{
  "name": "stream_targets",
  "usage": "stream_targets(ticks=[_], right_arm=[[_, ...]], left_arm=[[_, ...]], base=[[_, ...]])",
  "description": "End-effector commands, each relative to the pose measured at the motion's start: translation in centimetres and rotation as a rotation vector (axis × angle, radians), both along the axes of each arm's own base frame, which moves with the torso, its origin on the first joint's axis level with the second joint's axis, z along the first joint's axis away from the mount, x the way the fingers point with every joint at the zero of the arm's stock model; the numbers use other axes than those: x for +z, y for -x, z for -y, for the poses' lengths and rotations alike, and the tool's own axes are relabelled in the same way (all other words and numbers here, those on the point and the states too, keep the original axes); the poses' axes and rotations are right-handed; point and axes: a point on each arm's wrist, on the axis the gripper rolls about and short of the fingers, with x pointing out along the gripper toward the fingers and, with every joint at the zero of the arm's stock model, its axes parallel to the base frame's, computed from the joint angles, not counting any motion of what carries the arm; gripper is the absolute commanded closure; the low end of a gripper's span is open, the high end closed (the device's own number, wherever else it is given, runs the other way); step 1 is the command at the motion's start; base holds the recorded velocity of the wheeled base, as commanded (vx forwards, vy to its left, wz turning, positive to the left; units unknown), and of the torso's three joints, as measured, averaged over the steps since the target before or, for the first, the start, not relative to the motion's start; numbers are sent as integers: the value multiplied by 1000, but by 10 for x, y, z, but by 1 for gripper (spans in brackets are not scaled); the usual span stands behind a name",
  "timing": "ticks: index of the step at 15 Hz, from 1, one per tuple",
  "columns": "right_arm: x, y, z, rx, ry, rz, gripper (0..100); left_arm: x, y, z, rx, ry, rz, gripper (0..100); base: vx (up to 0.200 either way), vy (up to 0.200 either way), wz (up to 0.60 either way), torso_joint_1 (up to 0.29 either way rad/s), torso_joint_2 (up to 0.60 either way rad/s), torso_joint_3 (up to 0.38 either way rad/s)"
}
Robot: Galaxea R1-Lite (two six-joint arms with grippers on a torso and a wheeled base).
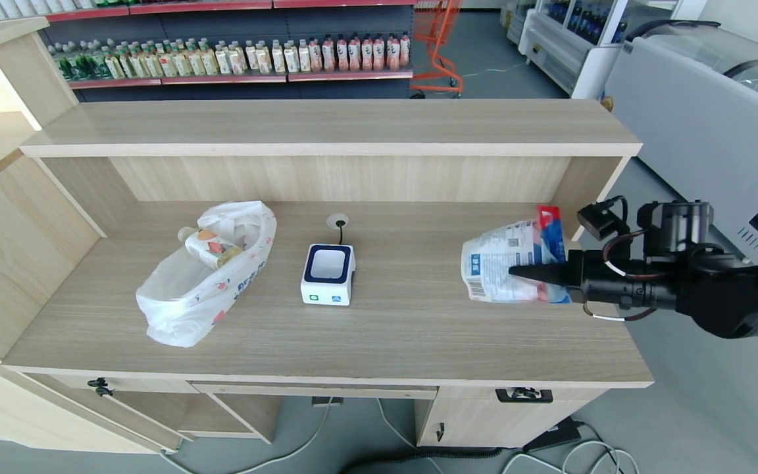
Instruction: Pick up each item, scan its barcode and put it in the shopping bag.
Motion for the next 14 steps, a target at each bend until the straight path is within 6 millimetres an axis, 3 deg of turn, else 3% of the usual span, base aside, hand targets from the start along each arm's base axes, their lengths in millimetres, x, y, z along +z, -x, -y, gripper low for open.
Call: stream_targets(ticks=[1, 3, 7, 10, 14], right_arm=[[17, 44, 26, 95, 15, 179, 100], [18, 65, 21, 252, -19, 229, 100], [29, 106, 0, 385, -80, 179, 100], [25, 122, -16, 450, -103, 107, 100], [20, 134, -20, 462, -124, -55, 100]], left_arm=[[0, 0, 0, 0, 0, 0, 0], [0, 0, 0, 0, 0, 0, 0], [0, 0, 0, 0, 0, 0, 0], [0, 0, 0, 0, 0, 0, 0], [0, 0, 0, 0, 0, 0, 0]], base=[[0, 0, 0, 0, 0, 0], [0, 0, 0, 0, 0, 0], [0, 0, 0, 0, 0, 0], [0, 0, 0, 0, 0, 0], [0, 0, 0, 0, 0, 0]])
